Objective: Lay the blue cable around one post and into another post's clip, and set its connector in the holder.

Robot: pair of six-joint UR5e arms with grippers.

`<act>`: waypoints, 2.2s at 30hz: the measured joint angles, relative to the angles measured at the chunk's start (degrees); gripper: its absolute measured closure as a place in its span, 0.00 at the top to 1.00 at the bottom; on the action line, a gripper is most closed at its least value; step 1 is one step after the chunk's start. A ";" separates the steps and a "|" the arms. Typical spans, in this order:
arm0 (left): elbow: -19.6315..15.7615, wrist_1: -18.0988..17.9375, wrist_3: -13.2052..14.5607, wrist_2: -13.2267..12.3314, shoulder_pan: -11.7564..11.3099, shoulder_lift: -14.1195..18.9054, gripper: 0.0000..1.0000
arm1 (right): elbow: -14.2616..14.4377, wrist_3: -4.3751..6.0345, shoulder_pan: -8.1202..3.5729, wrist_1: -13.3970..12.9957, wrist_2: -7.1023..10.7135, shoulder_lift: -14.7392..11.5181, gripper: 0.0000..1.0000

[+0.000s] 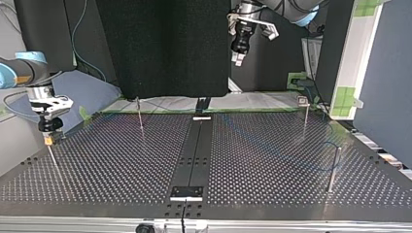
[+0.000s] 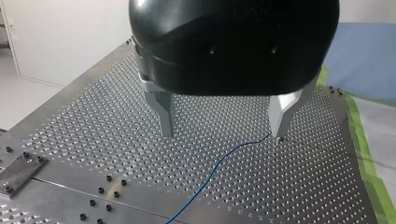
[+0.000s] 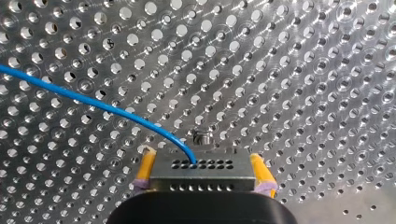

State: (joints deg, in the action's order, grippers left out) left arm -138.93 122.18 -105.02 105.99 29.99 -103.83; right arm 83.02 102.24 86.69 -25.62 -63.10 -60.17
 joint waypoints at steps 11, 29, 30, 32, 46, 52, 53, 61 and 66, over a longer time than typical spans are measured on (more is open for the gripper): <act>0.01 0.06 0.06 -0.03 0.00 -0.01 1.00 | 0.00 0.00 0.00 0.00 0.00 0.00 0.99; 0.00 0.01 0.17 -0.04 0.00 0.00 1.00 | 0.00 0.00 0.00 0.00 0.00 0.00 0.99; 0.00 0.01 0.17 -0.04 0.00 0.00 1.00 | 0.00 0.00 0.00 0.00 0.00 0.00 0.99; 0.01 0.00 0.17 -0.04 0.00 0.00 1.00 | 0.00 0.00 0.00 0.00 0.00 0.00 0.99; 0.01 0.06 0.17 0.00 0.00 0.00 1.00 | 0.00 0.00 0.00 0.00 0.00 0.00 0.00; 0.00 0.16 0.18 0.03 0.00 -0.01 1.00 | 0.00 0.00 0.00 0.00 0.00 0.00 0.00; 0.00 0.17 0.18 0.02 0.00 -0.01 1.00 | 0.00 0.00 0.00 0.00 0.00 0.00 0.00; 0.00 0.25 0.19 -0.04 0.10 -0.01 1.00 | 0.00 0.00 0.00 0.00 0.00 0.00 0.00; 0.00 0.26 0.19 -0.04 0.26 0.00 1.00 | 0.00 0.00 0.00 0.00 0.00 0.00 0.00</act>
State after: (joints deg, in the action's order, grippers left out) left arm -138.93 122.44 -104.83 105.95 30.25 -103.83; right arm 83.02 102.24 86.69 -25.61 -63.10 -60.16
